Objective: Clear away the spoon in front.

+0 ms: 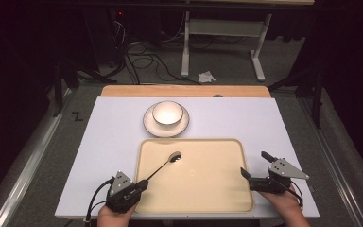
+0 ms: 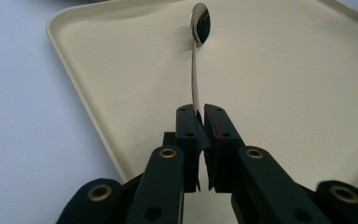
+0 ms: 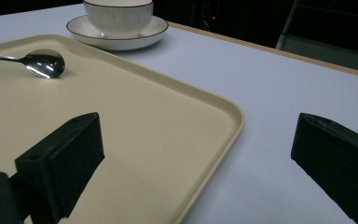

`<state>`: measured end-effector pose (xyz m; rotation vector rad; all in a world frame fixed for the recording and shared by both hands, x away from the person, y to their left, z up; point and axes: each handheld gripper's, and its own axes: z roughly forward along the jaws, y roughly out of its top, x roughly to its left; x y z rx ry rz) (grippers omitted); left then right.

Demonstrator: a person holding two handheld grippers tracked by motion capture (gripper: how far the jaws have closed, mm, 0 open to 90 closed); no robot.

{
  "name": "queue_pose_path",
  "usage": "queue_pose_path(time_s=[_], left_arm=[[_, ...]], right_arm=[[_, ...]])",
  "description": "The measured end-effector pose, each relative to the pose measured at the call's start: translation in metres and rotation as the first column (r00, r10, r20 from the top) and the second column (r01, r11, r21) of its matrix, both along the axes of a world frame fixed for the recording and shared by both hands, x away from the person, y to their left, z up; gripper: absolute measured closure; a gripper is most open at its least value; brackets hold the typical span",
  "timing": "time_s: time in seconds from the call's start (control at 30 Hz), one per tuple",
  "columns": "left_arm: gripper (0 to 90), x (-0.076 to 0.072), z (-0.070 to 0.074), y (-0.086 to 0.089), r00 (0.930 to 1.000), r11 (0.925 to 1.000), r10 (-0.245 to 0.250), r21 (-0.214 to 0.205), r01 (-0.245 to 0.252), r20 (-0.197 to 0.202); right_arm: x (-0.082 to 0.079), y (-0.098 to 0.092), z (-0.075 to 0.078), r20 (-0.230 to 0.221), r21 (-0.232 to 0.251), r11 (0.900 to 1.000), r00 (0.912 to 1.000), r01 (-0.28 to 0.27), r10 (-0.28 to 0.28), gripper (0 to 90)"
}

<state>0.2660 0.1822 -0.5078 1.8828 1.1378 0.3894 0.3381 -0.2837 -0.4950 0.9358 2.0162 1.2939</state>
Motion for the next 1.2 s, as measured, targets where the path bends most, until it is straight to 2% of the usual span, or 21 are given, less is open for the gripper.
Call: queue_pose_path(time_s=[0.33,0.7,0.8,0.9,1.03,1.1,1.2], left_arm=[[80.2,0.0,-0.001,0.0,1.0,1.0,0.003,0.001,-0.003,-0.008],[80.3,-0.001,0.003,0.003,0.9999,0.9999,0.011,-0.005,-0.011,0.012],[87.3,0.0,0.004,0.003,0.9998,0.9993,0.017,0.032,-0.018,0.01],[89.9,0.002,0.001,0.0,0.9996,0.9951,0.025,0.096,-0.023,-0.014],[90.0,0.005,-0.003,-0.008,0.9992,0.9832,0.019,0.182,-0.013,-0.035],[90.0,0.006,-0.004,-0.013,0.9992,0.9746,0.01,0.224,-0.001,-0.04],[90.0,0.006,-0.006,-0.018,0.9981,0.9658,-0.001,0.259,0.017,-0.062]], right_arm=[[0.0,0.0,0.0,0.005,0.002,0.9999,0.9999,-0.01,0.01,2.9],[0.0,0.0,0.001,0.006,0.006,1.0,0.9999,-0.008,0.008,2.9],[0.0,0.001,0.0,0.001,0.001,1.0,1.0,-0.008,0.008,3.0],[0.0,0.002,0.0,0.0,-0.004,0.9999,0.9999,-0.011,0.011,2.9],[0.0,0.001,0.0,0.004,0.003,0.9999,0.9999,-0.012,0.012,3.0],[0.0,0.001,0.0,-0.001,0.002,1.0,1.0,-0.007,0.007,3.0],[-0.001,0.001,0.0,-0.002,0.002,1.0,1.0,-0.007,0.007,3.0]])
